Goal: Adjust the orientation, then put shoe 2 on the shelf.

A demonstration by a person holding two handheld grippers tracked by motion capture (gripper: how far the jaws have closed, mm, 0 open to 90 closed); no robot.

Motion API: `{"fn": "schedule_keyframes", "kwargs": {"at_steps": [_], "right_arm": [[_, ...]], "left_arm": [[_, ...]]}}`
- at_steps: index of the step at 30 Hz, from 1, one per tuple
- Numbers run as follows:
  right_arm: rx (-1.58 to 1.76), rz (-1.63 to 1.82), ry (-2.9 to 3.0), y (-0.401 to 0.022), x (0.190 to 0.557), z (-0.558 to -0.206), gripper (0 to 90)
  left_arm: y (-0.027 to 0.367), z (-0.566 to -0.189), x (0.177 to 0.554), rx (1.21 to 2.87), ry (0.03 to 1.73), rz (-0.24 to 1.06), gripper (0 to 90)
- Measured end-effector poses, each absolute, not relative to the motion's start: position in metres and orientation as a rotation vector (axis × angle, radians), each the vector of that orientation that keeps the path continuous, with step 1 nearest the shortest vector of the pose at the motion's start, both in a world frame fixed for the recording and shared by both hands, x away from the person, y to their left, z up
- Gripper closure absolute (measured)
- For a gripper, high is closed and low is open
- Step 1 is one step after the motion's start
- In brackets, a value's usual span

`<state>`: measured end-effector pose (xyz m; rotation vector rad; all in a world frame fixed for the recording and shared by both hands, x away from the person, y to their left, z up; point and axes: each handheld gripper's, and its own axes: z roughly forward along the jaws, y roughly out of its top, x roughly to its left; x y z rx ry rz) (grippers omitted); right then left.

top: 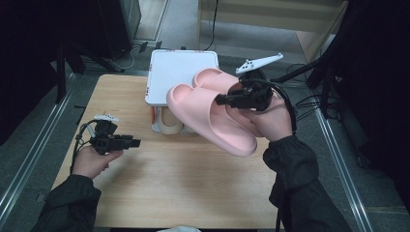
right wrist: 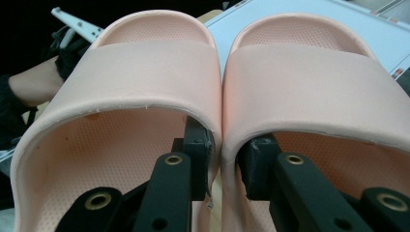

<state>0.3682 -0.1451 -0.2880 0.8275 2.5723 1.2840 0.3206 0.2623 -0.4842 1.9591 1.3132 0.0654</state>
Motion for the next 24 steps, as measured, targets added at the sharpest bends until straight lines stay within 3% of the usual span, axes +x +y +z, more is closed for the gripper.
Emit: {"fn": "schedule_keyframes", "kwargs": {"at_steps": [24], "right_arm": [[0.955,1.197,2.464,-0.106,0.426,-0.27,75.9]], "left_arm": [[0.256,-0.482,0.318,1.977,1.285,0.05,50.9]]}}
